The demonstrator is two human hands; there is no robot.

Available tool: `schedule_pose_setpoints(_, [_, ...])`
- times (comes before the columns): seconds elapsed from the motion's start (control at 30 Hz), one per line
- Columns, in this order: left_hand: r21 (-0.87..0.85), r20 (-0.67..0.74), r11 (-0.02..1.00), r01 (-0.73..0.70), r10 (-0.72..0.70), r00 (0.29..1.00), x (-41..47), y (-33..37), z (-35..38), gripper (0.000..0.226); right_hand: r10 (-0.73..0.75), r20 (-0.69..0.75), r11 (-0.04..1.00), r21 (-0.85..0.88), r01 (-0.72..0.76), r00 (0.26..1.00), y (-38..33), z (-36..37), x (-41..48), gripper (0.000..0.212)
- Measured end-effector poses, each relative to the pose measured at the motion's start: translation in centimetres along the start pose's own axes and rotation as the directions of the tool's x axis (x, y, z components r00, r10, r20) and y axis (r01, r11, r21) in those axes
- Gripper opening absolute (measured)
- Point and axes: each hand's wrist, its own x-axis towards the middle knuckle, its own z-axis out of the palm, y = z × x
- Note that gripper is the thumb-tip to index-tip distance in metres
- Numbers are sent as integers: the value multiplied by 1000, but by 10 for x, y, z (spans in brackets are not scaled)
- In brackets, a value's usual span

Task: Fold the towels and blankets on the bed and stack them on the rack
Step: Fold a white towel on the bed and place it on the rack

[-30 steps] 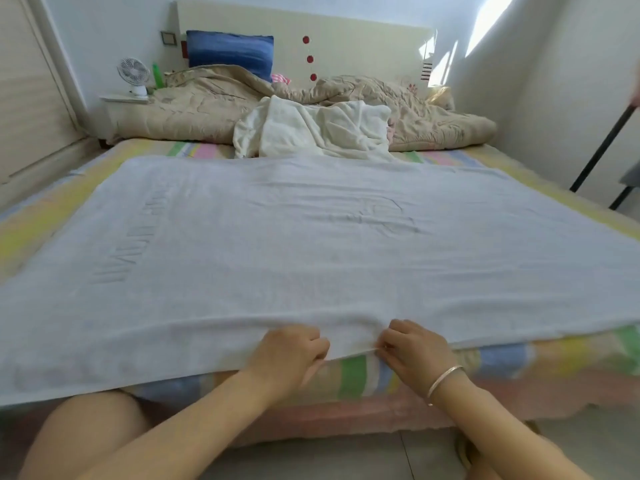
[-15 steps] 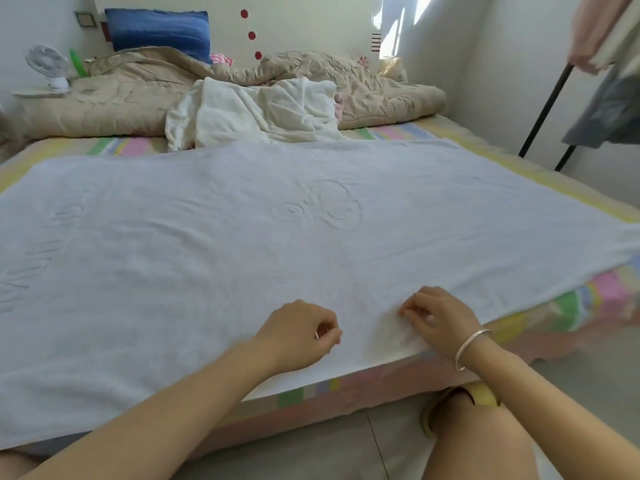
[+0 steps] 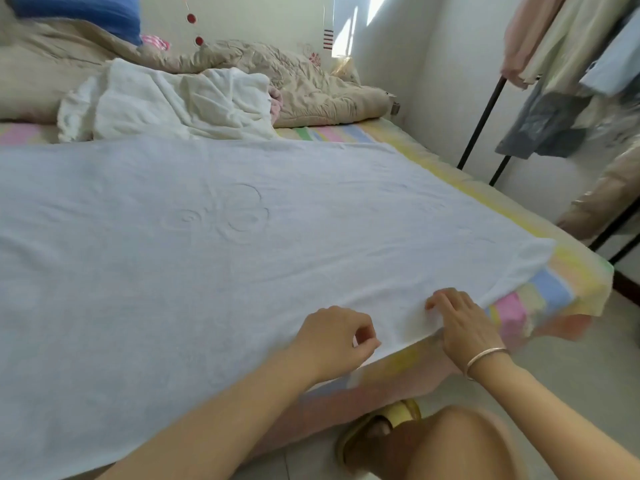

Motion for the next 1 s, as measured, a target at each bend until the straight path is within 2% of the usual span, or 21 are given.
schedule_pose_setpoints(0.13, [169, 67, 985, -42, 31, 997, 29, 29, 28, 33, -200, 20, 974, -105, 201, 980, 44, -1, 0, 31])
schedule_pose_setpoints(0.2, [329, 57, 943, -55, 38, 998, 45, 44, 46, 23, -273, 16, 954, -122, 273, 962, 63, -1, 5, 24])
schedule_pose_setpoints(0.27, [416, 31, 909, -8, -5, 1000, 60, 57, 59, 4, -321, 39, 937, -129, 324, 946, 76, -8, 16, 16])
schedule_pose_setpoints(0.3, [436, 43, 900, 9, -31, 999, 64, 59, 60, 2, -354, 72, 924, -125, 361, 932, 78, -12, 21, 9])
schedule_pose_setpoints(0.37, [440, 107, 898, 10, -63, 992, 75, 71, 65, 5, -384, 205, 909, -90, 408, 900, 94, -18, 25, 15])
schedule_pose_setpoints(0.43, [419, 183, 908, 4, -89, 979, 79, 74, 63, 9, -322, 366, 933, -32, 357, 873, 101, -21, 20, 15])
schedule_pose_setpoints(0.47, [413, 209, 911, 9, -105, 972, 82, 76, 63, 8, -309, 396, 944, 17, 329, 865, 107, -22, 15, 17])
schedule_pose_setpoints(0.53, [378, 232, 925, 36, -132, 964, 88, 79, 62, 7, -299, 398, 953, 163, 254, 867, 117, -20, 7, 17])
schedule_pose_setpoints(0.57, [345, 230, 937, 61, -147, 962, 90, 79, 60, 13, -266, 404, 951, 257, 171, 875, 121, -20, 7, 16])
schedule_pose_setpoints(0.63, [243, 205, 960, 136, -188, 960, 97, 81, 63, 24, -150, 397, 912, 408, -27, 906, 135, -20, 14, 10])
schedule_pose_setpoints(0.67, [185, 184, 968, 169, -203, 962, 101, 83, 67, 24, -70, 376, 910, 403, -95, 924, 143, -19, 21, 9])
schedule_pose_setpoints(0.73, [101, 128, 973, 205, -217, 968, 112, 90, 76, 21, 78, 307, 954, 252, -160, 949, 159, -18, 37, 17])
schedule_pose_setpoints(0.83, [55, 25, 979, 197, -199, 980, 136, 108, 90, 17, 278, 253, 960, -72, -269, 926, 183, -13, 58, 30])
schedule_pose_setpoints(0.93, [42, -30, 982, 187, -186, 982, 165, 125, 103, 17, 325, 304, 926, -297, -235, 896, 200, -4, 71, 34])
schedule_pose_setpoints(1.0, [33, 1, 982, 186, -186, 982, 185, 137, 110, 22, 363, 326, 905, -345, -247, 873, 212, 0, 72, 39])
